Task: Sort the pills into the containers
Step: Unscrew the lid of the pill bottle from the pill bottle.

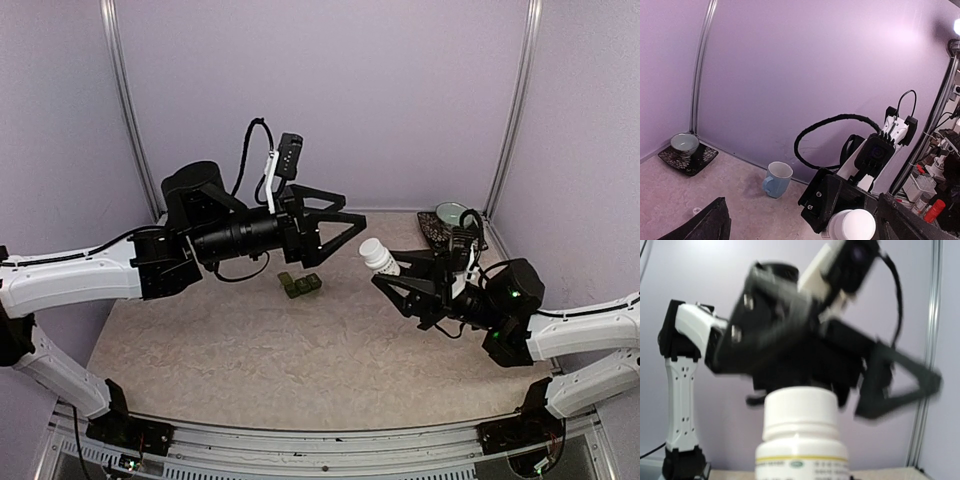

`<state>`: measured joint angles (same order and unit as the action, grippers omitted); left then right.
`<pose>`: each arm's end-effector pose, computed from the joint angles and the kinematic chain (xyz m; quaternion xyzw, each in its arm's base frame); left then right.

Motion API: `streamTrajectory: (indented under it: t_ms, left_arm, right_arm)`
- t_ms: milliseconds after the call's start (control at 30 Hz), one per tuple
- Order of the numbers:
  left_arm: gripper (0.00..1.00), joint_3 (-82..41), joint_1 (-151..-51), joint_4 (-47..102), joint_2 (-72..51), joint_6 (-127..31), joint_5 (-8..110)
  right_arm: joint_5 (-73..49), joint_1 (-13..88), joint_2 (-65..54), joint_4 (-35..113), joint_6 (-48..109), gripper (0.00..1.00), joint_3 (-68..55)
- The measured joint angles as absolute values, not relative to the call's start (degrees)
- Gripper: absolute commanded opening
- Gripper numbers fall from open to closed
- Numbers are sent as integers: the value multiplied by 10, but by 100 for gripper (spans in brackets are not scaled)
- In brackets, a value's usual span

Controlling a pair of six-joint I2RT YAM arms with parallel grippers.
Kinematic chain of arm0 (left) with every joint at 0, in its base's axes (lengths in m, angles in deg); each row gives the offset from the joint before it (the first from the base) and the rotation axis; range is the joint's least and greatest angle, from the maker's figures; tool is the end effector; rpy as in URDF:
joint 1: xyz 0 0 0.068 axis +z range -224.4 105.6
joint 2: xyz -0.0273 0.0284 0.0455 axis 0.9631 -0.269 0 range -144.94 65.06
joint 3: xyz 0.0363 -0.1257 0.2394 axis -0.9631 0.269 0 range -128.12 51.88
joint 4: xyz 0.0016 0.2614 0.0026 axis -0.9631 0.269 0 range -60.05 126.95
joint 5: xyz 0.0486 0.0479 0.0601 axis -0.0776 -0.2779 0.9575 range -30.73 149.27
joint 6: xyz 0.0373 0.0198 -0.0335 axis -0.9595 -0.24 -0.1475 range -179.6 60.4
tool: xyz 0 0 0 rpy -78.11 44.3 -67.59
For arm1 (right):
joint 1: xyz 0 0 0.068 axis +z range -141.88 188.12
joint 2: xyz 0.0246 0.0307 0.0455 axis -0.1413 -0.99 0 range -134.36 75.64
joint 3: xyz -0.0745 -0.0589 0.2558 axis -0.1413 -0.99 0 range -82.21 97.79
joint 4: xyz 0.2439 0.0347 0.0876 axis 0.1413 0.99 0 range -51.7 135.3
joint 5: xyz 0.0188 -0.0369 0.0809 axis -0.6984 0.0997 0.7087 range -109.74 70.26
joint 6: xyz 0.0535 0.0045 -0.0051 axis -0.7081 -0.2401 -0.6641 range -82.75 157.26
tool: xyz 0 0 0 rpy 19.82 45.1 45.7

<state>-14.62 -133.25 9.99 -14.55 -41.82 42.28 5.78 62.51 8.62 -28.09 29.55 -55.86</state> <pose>0.1628 -0.2895 0.3890 0.3337 0.5758 -0.5356 0.5197 0.1258 0.2020 0.2884 -0.3773 0.4023 0.5266 0.6470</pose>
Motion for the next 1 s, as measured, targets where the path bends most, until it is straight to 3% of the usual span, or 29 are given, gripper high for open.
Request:
streamTrajectory:
  t_ms: [1000]
  left_arm:
    - [99, -174, -1350, 4, -236, -390, 282]
  right_arm:
    - [-15, 627, 39, -358, 295, 13, -566]
